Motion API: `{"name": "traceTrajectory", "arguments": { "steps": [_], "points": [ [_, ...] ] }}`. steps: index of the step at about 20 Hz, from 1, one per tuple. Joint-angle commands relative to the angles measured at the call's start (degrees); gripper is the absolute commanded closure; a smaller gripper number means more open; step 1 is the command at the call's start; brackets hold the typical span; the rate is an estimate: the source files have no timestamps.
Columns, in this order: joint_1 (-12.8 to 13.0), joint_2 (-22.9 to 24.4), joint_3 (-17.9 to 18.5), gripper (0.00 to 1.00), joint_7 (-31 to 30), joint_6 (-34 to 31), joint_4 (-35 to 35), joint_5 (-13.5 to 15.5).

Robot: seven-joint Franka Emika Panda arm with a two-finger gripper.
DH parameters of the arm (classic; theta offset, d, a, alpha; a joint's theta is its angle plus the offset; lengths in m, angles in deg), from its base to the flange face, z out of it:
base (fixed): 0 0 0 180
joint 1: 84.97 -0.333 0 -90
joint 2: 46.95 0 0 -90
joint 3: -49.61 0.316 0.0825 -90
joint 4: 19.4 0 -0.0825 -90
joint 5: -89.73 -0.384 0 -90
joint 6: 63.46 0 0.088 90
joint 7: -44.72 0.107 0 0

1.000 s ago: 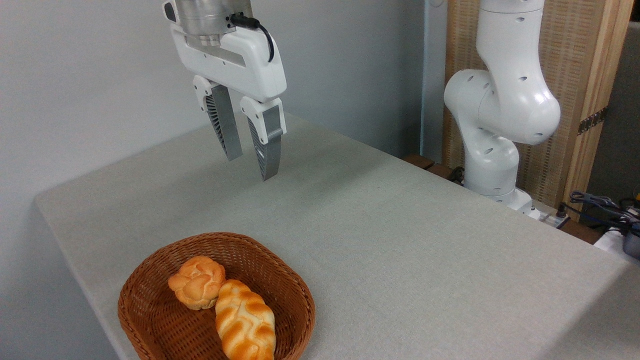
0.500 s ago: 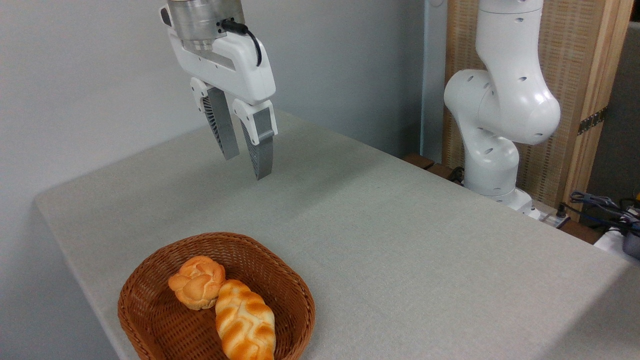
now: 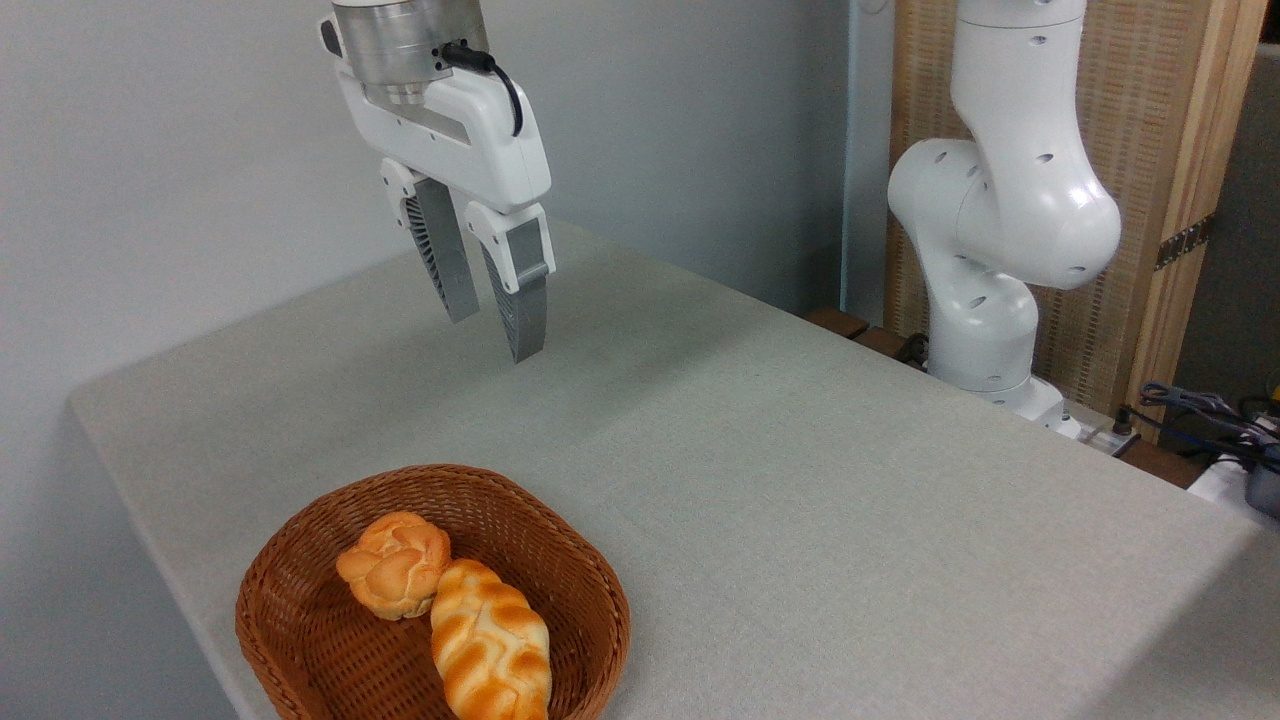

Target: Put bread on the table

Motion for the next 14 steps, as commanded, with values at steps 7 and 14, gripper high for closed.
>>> {"name": "traceTrajectory", "arguments": {
  "steps": [7,14],
  "points": [
    [-0.39,0.87,3.06,0.0,-0.67,0.38,-0.77,0.0],
    [-0.21,-0.71,4.21,0.0,-0.93,5.12,-0.87,-0.35]
  ]
}}
